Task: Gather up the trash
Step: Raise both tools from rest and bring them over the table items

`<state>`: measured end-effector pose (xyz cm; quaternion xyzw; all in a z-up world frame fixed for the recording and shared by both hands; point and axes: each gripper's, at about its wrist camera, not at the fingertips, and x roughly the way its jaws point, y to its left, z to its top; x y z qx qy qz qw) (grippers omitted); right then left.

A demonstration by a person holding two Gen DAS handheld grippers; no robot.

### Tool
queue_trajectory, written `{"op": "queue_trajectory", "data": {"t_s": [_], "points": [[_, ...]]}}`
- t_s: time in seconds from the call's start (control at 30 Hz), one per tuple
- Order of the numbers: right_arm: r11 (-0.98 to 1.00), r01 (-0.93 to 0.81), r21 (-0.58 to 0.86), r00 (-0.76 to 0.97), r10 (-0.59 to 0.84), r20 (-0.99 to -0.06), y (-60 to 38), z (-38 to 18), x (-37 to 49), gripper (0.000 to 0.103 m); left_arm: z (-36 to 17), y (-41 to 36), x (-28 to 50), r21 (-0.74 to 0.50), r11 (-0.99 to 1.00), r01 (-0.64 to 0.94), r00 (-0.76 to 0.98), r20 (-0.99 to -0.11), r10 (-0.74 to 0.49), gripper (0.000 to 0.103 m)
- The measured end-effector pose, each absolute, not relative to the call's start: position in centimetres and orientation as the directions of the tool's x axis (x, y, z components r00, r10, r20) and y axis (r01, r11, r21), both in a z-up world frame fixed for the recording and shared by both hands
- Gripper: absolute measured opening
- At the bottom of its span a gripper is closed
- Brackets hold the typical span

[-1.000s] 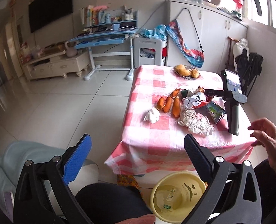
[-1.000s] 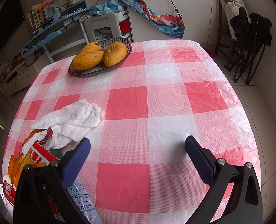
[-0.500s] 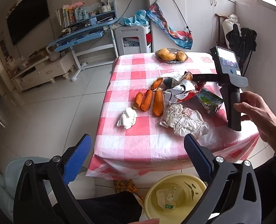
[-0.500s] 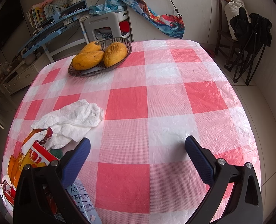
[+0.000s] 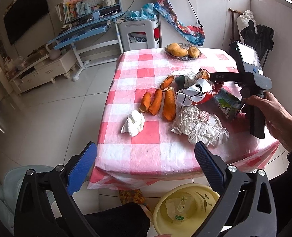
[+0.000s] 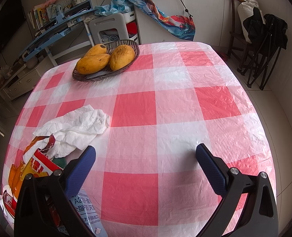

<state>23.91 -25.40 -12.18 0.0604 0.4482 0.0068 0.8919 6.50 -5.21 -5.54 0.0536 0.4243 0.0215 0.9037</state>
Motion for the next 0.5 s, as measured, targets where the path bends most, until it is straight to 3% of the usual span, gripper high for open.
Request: {"op": "queue_trajectory", "data": {"t_s": [0.17,0.27,0.5], "points": [[0.991,-0.020,0.130,0.531,0.121,-0.838,-25.5,-11.9,24.4,0.097,-5.9,-4.8,7.2,0.114,0.994,0.005,0.631,-0.771,0.085,0.096],[0.978,-0.008,0.210,0.552,0.179,-0.815,-26.4,-11.2,24.0,0.097,-6.0,-4.5,7.5,0.110,0.994,0.000,0.629,-0.773,0.085,0.095],[0.978,-0.045,0.204,0.678,0.180,-0.712,-26.9,-6.7,21.1,0.097,-6.5,-4.0,8.0,0.100,0.995,-0.002,0.618,-0.782,0.080,0.095]]}}
